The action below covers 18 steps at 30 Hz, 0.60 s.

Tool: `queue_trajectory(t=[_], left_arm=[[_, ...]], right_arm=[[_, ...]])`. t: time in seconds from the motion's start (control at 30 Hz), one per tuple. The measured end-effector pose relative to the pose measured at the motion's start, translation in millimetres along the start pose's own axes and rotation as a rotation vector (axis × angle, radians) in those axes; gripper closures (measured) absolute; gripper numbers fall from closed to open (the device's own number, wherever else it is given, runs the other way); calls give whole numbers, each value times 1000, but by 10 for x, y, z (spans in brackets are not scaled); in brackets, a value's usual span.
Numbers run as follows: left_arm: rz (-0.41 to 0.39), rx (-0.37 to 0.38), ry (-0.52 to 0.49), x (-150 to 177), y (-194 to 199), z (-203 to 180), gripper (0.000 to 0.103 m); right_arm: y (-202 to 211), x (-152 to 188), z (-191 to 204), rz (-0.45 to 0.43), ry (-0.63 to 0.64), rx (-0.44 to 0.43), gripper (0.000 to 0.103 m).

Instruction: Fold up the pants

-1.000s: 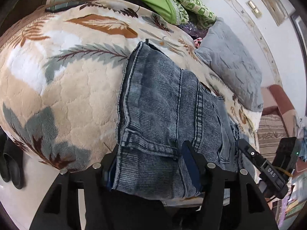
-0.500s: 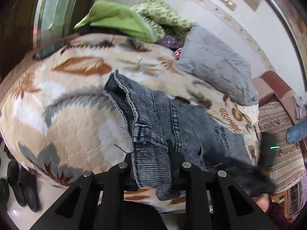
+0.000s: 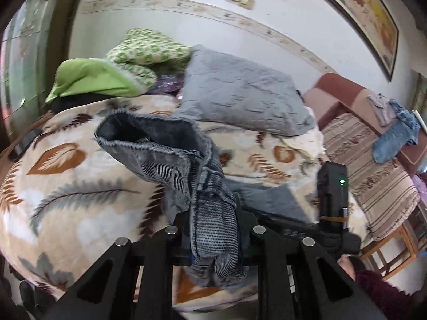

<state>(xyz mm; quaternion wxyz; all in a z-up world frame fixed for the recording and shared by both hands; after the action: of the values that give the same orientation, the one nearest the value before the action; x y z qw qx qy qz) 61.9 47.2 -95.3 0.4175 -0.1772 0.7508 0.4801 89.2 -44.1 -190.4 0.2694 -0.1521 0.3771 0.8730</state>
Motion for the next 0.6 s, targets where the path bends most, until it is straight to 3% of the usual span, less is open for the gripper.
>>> queue_trajectory(t=[0.23,0.4,0.6], left_arm=[[10,86,-66,-191,-155,-473,82],[32,173,-111,-273,-312,-865,82],[86,285,-184,-270,-636,-1482,82]], right_arm=[[187,-180,201,-46,-6,-136,62],[481,-270,83,-98,-3,-149,62],[894,-338,-291,-154,-35,-99,62]])
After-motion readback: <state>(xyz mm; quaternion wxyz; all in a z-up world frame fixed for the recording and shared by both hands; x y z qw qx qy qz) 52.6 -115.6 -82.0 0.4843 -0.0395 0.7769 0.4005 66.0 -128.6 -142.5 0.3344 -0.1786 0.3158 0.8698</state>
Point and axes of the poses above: each gripper's, at about its wrist camera, not at the fingertips, and y roughly against the way its jaws point, z to its left, x to its underside, the point moved 10 cm from there along -y, roughly the way its jaws point, and after that the axes turned 8 degrees about -y, right-handed, at the moved point
